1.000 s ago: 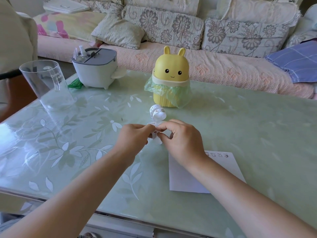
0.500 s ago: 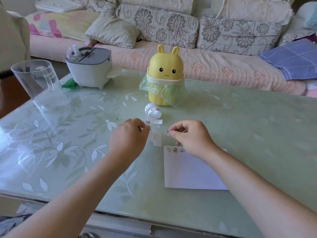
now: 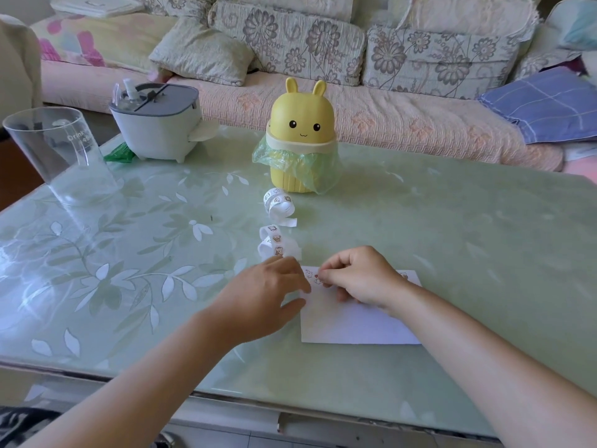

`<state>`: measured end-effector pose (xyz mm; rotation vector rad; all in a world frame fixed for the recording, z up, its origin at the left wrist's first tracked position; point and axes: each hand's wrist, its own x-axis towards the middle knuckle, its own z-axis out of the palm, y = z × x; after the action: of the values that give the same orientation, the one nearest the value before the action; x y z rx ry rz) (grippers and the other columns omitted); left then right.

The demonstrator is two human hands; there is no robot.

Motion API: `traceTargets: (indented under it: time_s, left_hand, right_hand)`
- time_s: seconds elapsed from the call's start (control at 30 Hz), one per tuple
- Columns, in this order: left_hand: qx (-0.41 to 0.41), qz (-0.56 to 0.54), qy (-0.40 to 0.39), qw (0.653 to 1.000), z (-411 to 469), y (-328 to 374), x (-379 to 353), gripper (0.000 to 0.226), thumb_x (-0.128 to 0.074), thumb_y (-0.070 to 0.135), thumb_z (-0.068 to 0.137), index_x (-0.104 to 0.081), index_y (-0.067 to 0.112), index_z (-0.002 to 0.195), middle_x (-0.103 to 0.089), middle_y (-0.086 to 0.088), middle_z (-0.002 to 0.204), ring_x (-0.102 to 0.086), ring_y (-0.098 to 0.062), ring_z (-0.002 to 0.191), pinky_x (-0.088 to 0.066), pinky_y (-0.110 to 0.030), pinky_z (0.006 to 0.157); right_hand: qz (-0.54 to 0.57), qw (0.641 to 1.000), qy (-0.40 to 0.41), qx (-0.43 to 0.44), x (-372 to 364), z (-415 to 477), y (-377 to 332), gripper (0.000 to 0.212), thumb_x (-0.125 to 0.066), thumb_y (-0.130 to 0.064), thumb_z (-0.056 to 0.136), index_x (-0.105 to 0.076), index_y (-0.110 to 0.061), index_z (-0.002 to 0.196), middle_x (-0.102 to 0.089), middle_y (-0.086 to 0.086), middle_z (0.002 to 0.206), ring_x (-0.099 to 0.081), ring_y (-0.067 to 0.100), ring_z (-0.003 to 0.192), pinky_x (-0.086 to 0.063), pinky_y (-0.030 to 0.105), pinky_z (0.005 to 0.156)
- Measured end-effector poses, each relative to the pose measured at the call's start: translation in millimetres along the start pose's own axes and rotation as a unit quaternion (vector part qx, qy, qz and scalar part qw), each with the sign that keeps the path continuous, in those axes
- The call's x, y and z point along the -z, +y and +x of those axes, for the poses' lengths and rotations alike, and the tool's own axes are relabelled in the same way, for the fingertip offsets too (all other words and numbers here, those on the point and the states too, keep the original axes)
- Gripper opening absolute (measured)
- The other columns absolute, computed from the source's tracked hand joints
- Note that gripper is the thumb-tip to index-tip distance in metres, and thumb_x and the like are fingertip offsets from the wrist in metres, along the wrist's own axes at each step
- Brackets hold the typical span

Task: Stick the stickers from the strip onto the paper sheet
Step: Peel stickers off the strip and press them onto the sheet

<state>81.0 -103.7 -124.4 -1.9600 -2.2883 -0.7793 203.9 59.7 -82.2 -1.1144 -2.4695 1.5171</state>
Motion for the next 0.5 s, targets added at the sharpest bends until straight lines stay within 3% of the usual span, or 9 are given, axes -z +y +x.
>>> traceTargets:
  time_s: [0.13,0.27,0.5]
  left_hand:
    - [0.007,0.024,-0.009,1.0,-7,-6,-4,0.027,-0.052,0.046,0.088,-0.071,0.039,0.106,-0.059,0.016,0.112,-0.054,-0.009,0.102,-0.042,-0.021,0.066]
    - [0.012,0.007,-0.025,1.0,-9,-8,-3,0.037,-0.042,0.053,0.089,-0.07,0.041,0.11,-0.059,0.016,0.116,-0.052,-0.007,0.108,-0.045,-0.02,0.07]
    - [0.022,0.008,-0.04,0.999,-8,-6,0,0.024,-0.059,0.044,0.092,-0.068,0.041,0.114,-0.058,0.016,0.121,-0.049,-0.007,0.115,-0.048,-0.024,0.075]
  right_hand:
    - [-0.011,1.0,-0.009,0.016,-4,0,-1,0.006,-0.073,-0.016,0.088,-0.076,-0.013,0.084,-0.073,0.002,0.077,-0.055,0.014,0.051,-0.045,0.019,0.047]
    - [-0.043,0.999,-0.002,0.019,-9,5,0,0.009,-0.073,-0.018,0.085,-0.077,-0.016,0.077,-0.075,-0.001,0.075,-0.056,0.016,0.053,-0.051,0.027,0.056]
    - [-0.081,0.996,0.017,0.022,-14,9,0,0.012,-0.074,-0.022,0.082,-0.077,-0.021,0.071,-0.075,0.001,0.072,-0.055,0.01,0.046,-0.048,0.025,0.056]
